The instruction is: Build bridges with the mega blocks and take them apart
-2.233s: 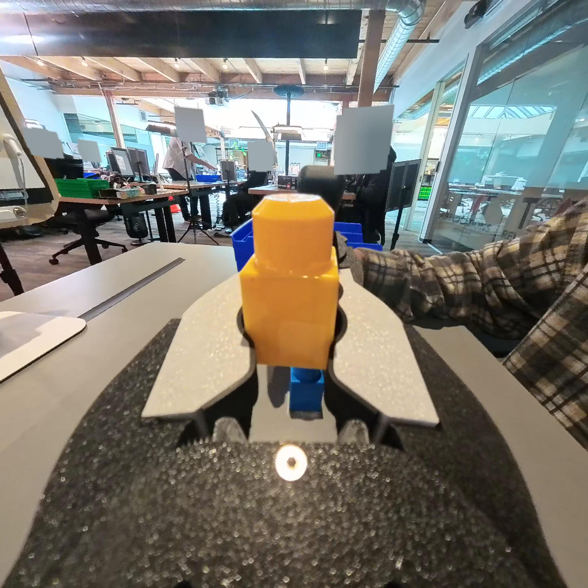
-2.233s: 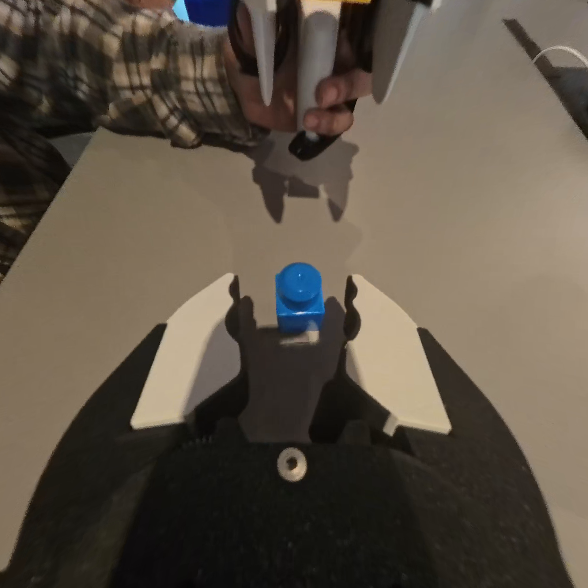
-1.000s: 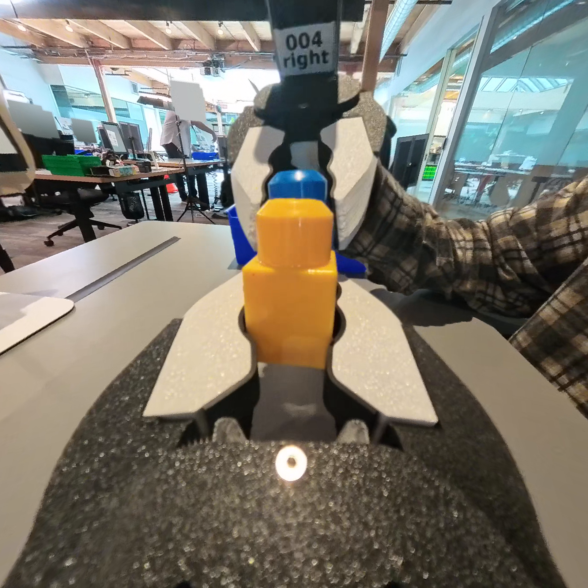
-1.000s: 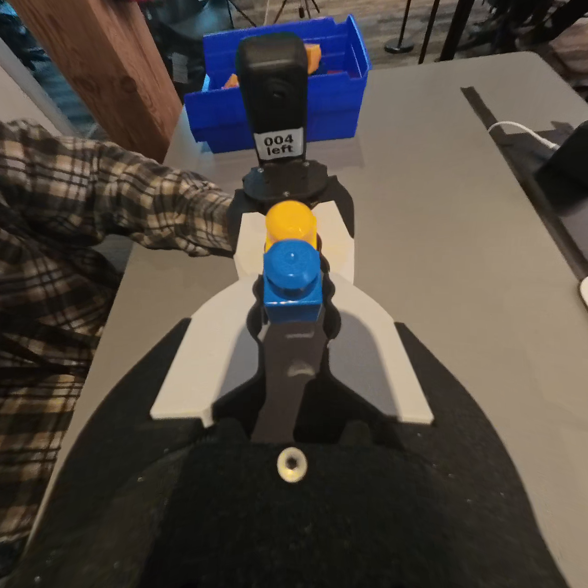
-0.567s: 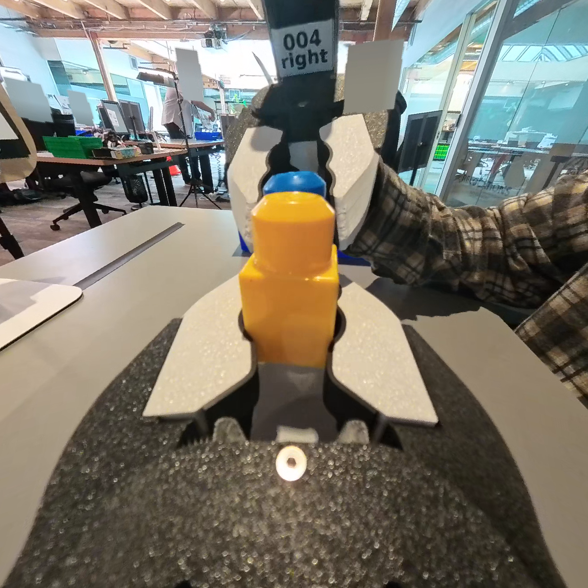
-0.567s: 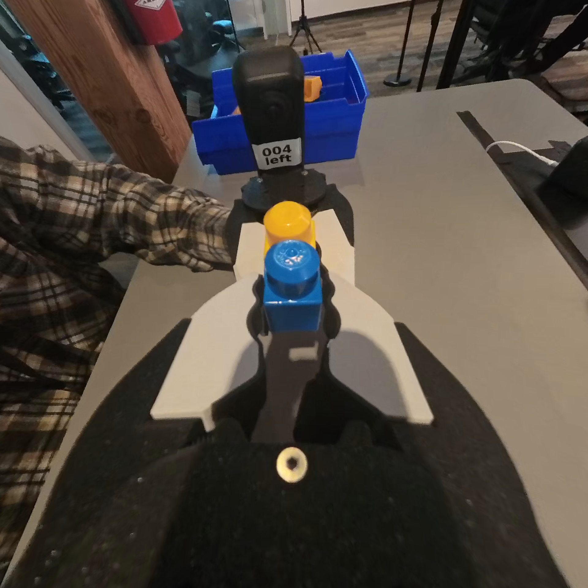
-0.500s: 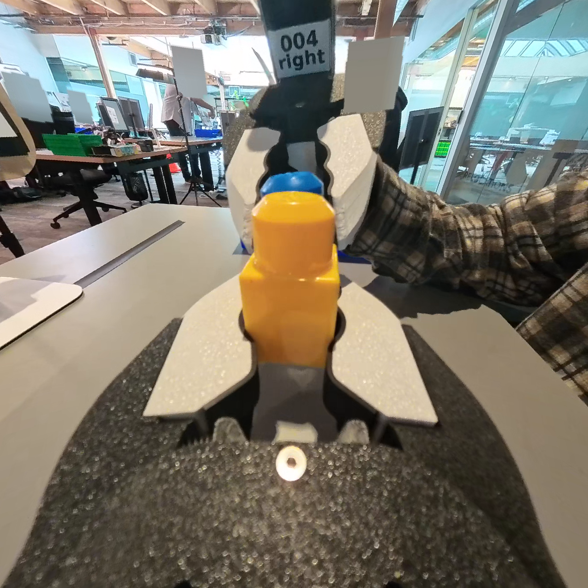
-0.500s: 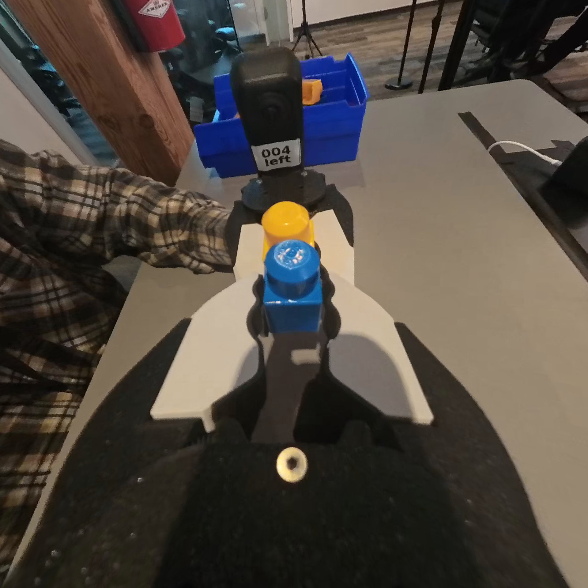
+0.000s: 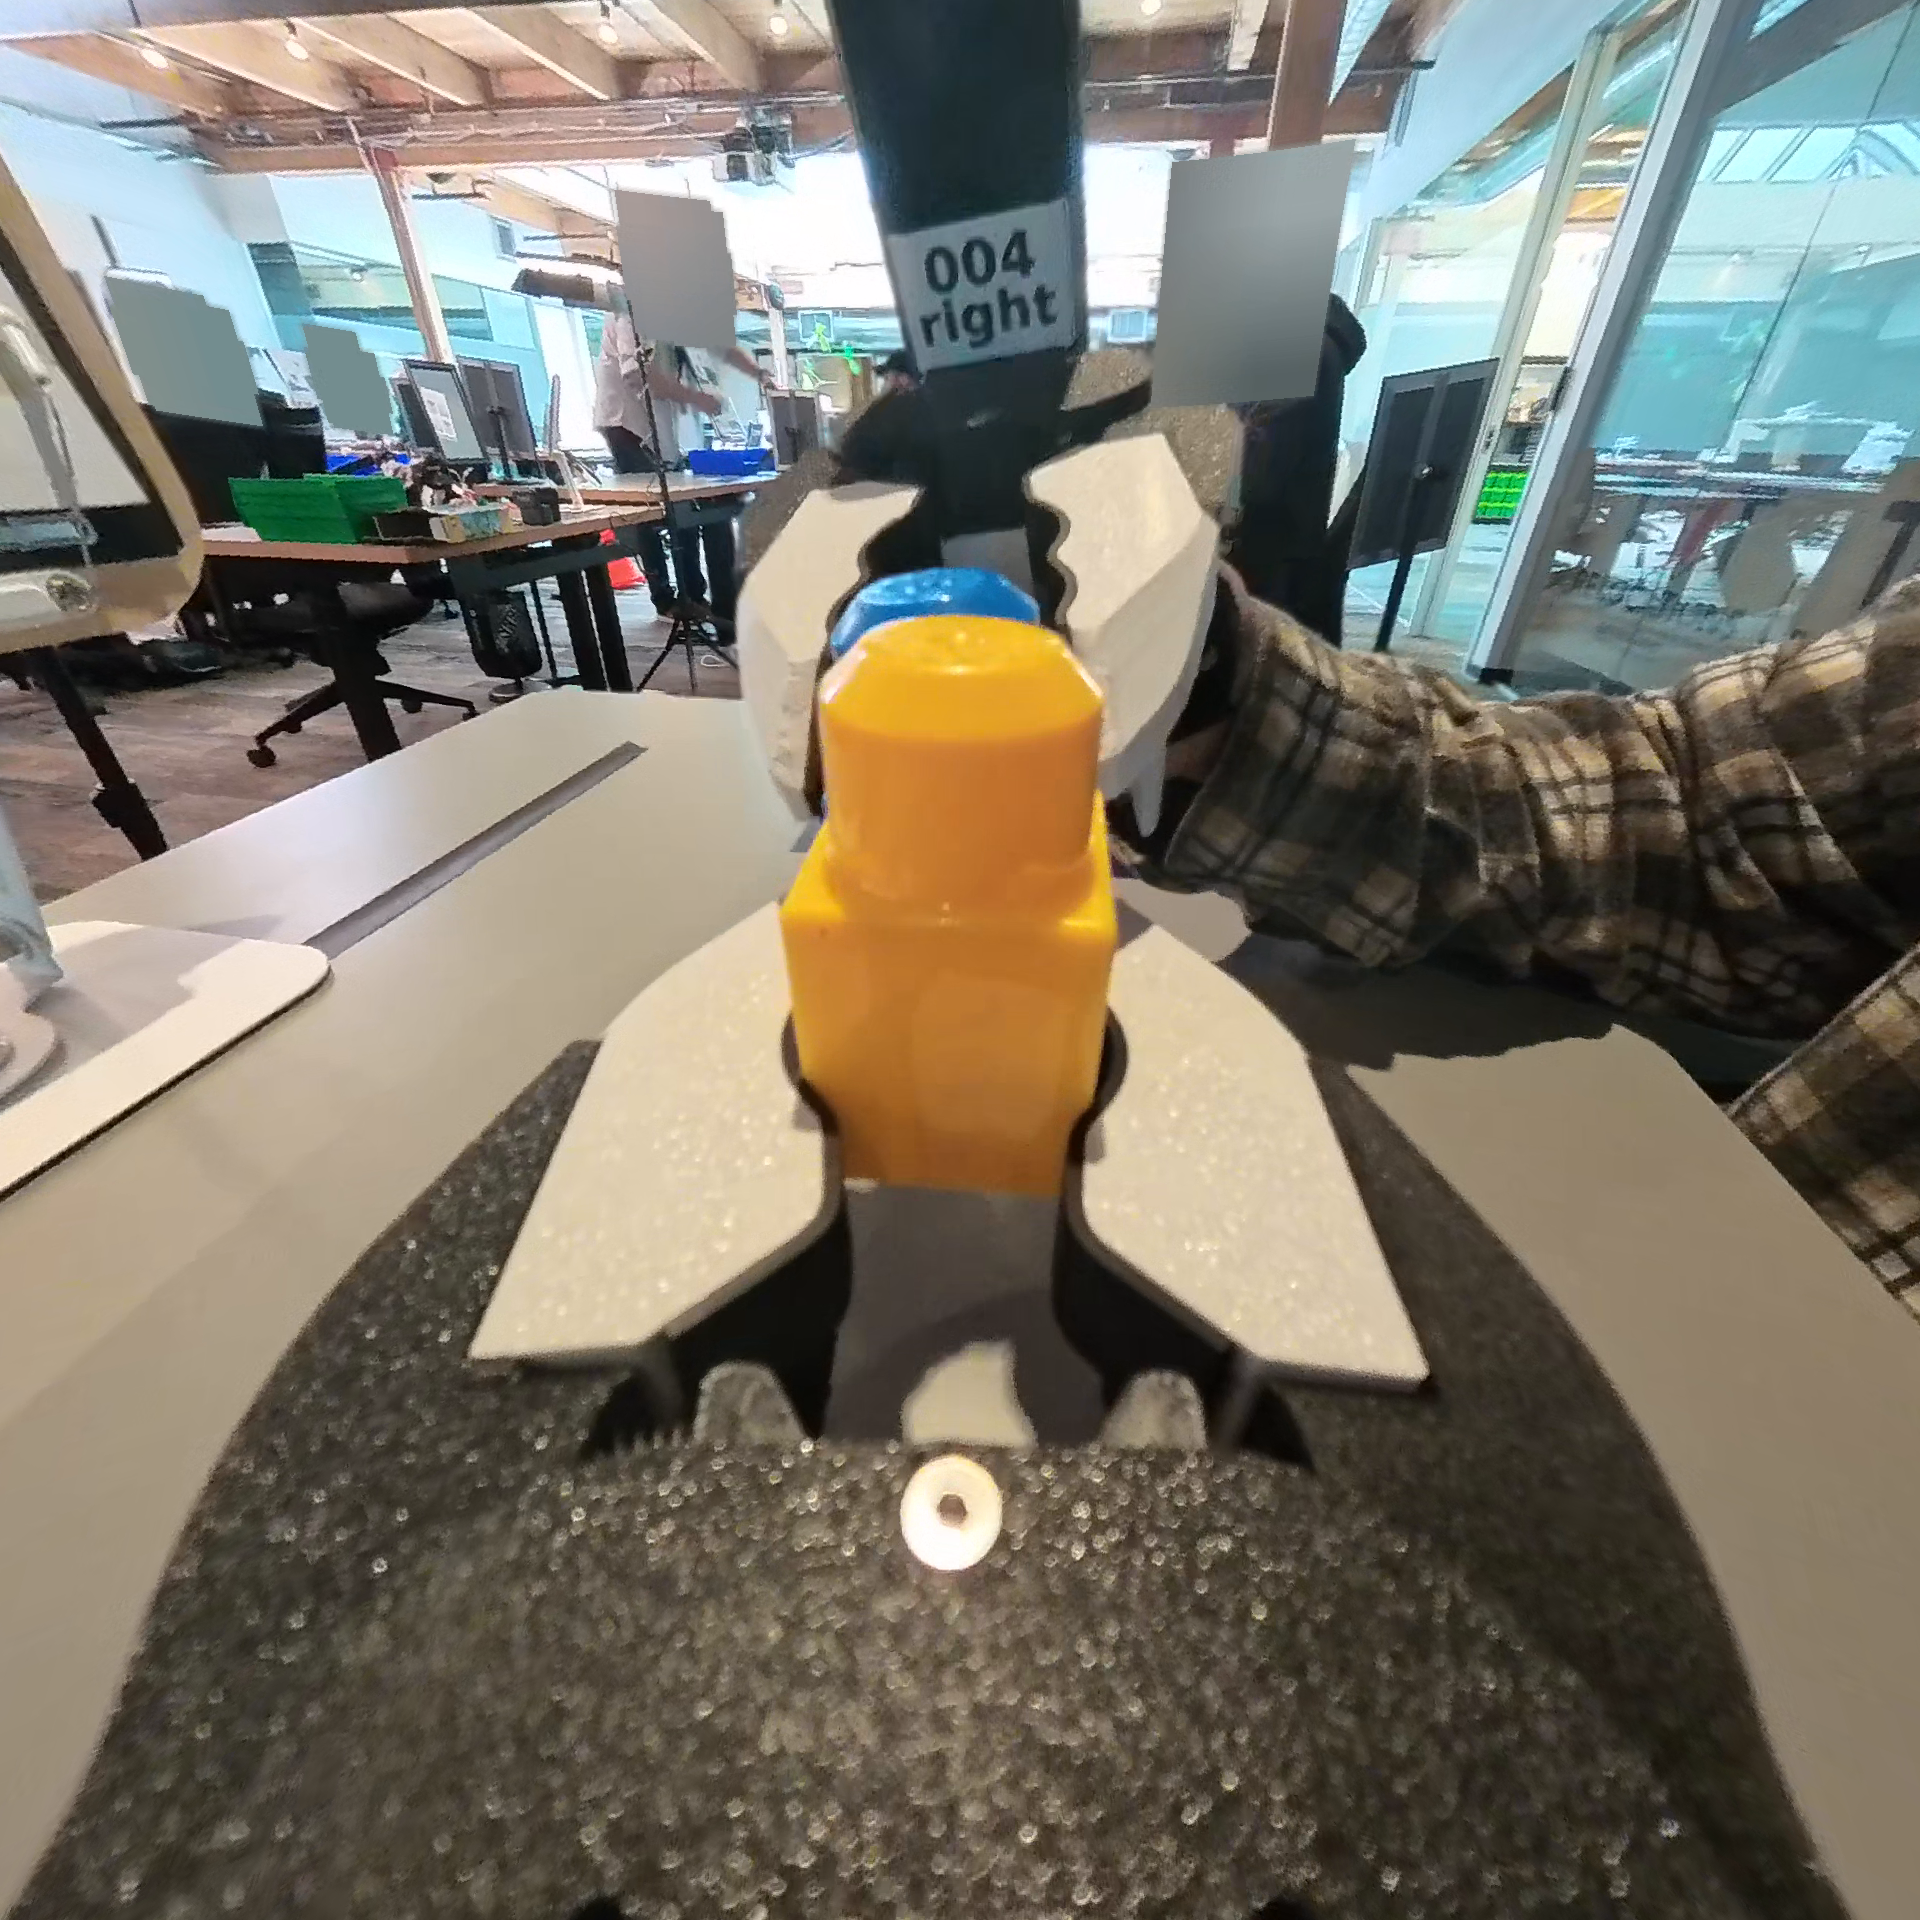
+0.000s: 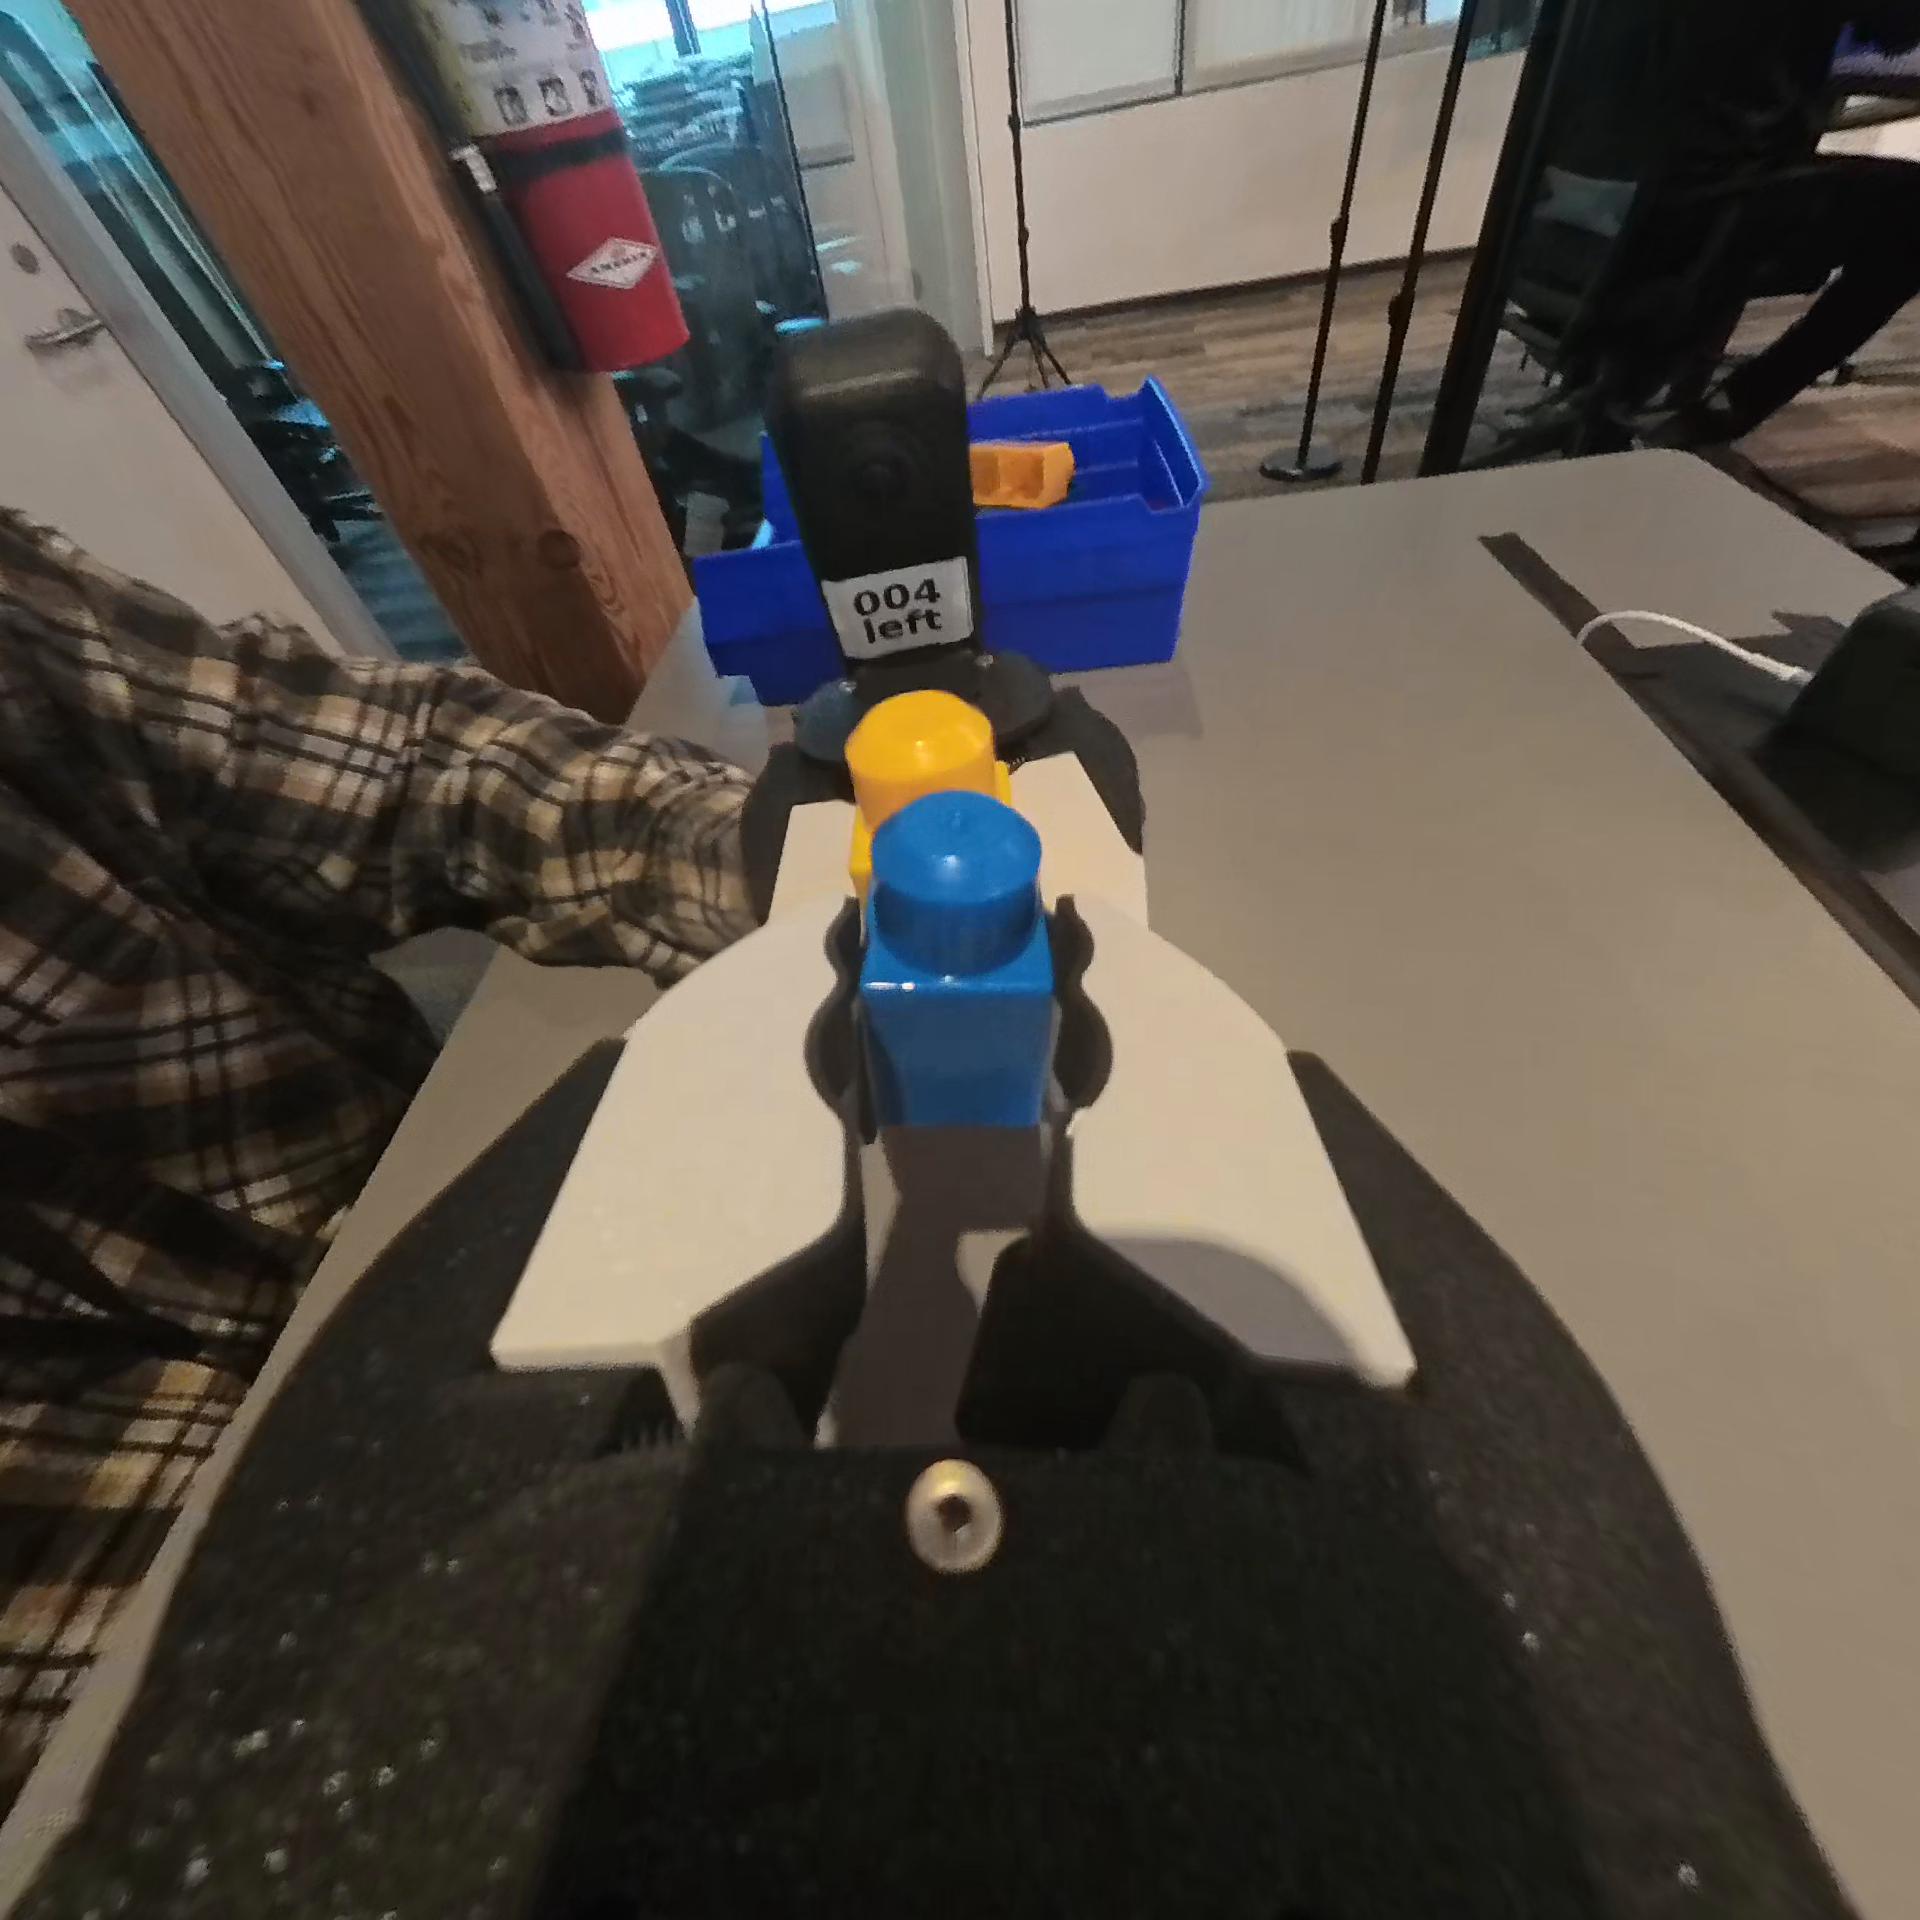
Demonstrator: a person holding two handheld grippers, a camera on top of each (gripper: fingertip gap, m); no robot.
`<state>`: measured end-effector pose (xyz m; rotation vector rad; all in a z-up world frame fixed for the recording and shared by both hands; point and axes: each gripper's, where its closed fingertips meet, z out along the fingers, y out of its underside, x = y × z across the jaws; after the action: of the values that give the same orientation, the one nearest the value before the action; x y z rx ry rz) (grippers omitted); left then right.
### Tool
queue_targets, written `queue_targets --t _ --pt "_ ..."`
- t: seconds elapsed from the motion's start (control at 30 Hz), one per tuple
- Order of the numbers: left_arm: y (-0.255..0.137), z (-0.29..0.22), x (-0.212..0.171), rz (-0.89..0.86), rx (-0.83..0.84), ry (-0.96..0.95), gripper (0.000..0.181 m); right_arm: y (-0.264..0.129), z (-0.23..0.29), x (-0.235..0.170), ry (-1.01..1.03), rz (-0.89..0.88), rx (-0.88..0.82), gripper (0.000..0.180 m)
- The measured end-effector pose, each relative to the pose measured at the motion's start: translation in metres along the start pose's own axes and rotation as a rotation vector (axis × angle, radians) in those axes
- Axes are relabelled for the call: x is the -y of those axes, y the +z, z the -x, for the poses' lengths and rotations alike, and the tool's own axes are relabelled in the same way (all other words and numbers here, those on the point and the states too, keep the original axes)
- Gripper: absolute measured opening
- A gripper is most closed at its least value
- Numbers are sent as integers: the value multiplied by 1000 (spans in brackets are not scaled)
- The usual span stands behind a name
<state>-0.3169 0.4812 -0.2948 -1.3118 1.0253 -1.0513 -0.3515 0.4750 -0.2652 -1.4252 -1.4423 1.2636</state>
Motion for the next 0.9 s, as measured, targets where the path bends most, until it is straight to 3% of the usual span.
queue_targets --t 0.23,0.4,0.73,0.9 --pt "-3 -1 14 -87 -10 -74 43 3 4 5 -114 -27 9 35" --pt "-2 1 14 -97 2 -88 43 3 -1 5 -75 -48 -13 35" --pt "-1 3 11 -93 7 -81 44 0 -4 18 46 -258 36 35" --pt "-4 4 14 -94 17 -70 43 3 -4 13 34 -263 25 35"
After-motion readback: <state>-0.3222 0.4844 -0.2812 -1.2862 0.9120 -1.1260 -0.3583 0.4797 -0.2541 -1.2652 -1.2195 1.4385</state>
